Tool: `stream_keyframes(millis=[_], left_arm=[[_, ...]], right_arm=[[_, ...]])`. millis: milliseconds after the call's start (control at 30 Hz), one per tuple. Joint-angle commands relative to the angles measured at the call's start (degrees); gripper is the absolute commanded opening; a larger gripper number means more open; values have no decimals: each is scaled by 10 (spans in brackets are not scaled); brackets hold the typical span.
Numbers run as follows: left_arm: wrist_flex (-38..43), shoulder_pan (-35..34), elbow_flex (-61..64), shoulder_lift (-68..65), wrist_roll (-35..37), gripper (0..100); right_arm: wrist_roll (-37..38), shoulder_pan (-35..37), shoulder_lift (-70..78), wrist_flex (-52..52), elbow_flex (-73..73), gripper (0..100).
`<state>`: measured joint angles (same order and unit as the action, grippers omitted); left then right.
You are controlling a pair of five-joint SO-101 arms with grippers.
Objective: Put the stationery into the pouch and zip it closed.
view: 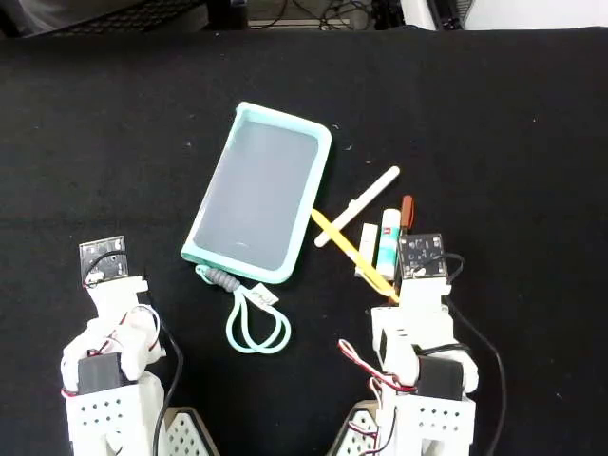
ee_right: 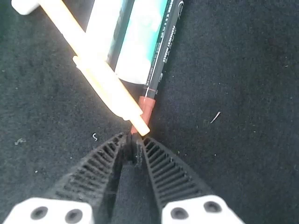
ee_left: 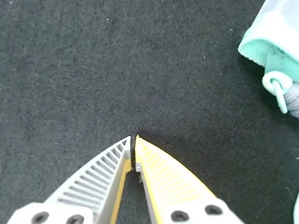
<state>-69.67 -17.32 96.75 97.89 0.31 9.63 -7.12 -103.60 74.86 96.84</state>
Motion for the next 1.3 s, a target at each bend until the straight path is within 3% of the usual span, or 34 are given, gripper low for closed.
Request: stream_keyframes(millis=[0, 300, 467, 600, 867, 1100, 1267], left_arm=[[-1, -4, 1, -2, 4, 30], [-1, -4, 1, -2, 4, 30], [-1, -4, 1, -2, 4, 30], [-1, -4, 1, -2, 4, 30], [-1, -4, 1, -2, 4, 30], [-1, -4, 1, -2, 4, 30], [-1, -4, 1, -2, 4, 30]], right_arm=[[-1, 34, -34, -9, -3, 15], [-1, 317, -36, -9, -3, 14], [-1, 413, -36, -9, -3, 14], [1, 428, -39, -18, -3, 15], [4, 429, -39, -201, -3, 15], [157, 426, -38, -249, -3, 15], [127, 427, -38, -262, -3, 36]])
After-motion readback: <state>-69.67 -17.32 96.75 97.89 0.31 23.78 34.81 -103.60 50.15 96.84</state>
